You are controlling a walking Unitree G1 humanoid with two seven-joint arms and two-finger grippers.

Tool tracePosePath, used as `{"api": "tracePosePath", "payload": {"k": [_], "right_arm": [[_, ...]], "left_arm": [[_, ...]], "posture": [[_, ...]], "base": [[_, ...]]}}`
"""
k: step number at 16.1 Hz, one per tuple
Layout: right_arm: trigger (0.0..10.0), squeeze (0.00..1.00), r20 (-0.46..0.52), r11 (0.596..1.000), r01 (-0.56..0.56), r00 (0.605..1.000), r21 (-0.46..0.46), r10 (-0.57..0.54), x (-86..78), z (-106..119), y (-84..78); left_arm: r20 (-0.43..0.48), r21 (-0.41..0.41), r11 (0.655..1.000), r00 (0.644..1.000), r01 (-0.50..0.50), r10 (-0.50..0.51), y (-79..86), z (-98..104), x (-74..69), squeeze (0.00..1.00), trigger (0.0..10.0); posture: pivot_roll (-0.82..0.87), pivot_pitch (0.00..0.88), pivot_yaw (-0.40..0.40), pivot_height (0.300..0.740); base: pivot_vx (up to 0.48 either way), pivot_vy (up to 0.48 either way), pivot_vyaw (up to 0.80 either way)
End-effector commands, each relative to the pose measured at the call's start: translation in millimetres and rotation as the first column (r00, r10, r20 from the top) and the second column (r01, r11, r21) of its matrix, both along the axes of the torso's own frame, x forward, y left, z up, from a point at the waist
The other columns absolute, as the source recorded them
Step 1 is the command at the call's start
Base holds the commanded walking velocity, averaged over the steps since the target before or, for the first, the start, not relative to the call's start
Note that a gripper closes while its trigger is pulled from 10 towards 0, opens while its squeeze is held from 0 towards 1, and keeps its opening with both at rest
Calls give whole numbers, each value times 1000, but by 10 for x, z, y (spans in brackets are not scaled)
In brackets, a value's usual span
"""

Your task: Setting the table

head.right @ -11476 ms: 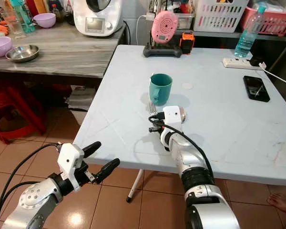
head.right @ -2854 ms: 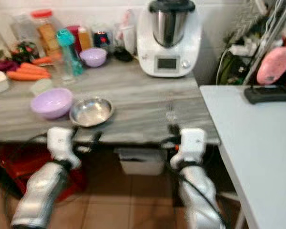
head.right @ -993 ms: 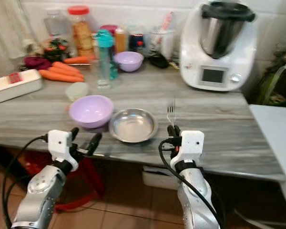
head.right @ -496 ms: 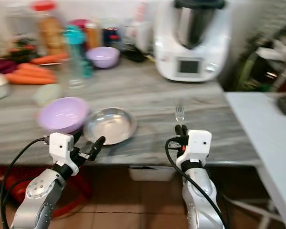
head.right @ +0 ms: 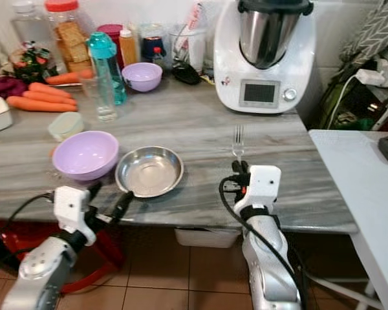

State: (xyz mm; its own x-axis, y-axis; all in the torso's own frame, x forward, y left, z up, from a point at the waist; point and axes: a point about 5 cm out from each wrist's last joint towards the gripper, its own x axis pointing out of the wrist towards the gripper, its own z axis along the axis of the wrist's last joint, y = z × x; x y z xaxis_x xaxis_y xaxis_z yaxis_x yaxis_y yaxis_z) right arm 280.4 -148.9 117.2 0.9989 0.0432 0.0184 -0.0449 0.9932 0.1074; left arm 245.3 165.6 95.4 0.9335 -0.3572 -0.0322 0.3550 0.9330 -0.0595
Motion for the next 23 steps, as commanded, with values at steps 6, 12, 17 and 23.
{"api": "tracePosePath", "payload": {"k": [6, 12, 17, 23], "right_arm": [[10000, 0, -102, 993, -50, 993, 107, 61, 279, -31, 162], [10000, 0, -220, 967, -114, 961, 226, 165, 447, -79, 660], [10000, 0, -261, 975, -49, 959, 218, 107, 464, -108, 676], [10000, 0, -379, 976, -98, 910, 197, 168, 448, -311, 778]], "left_arm": [[-40, 47, 999, 999, 0, 2, 145, -30, -184, 0, 10000], [-56, 72, 996, 997, 54, -50, 175, -9, -204, 0, 10000], [-59, 80, 994, 996, 78, -73, 178, 13, -221, 0, 10000], [-60, 44, 986, 985, 162, -160, 89, 43, -252, 0, 10000]], "posture": [[93, 14, 2, 740], [103, 28, 23, 740], [114, 31, 29, 740], [108, 43, 32, 740]], "base": [[0, 0, 0], [0, 0, 0], [0, 0, 0], [0, 0, 0]]}}
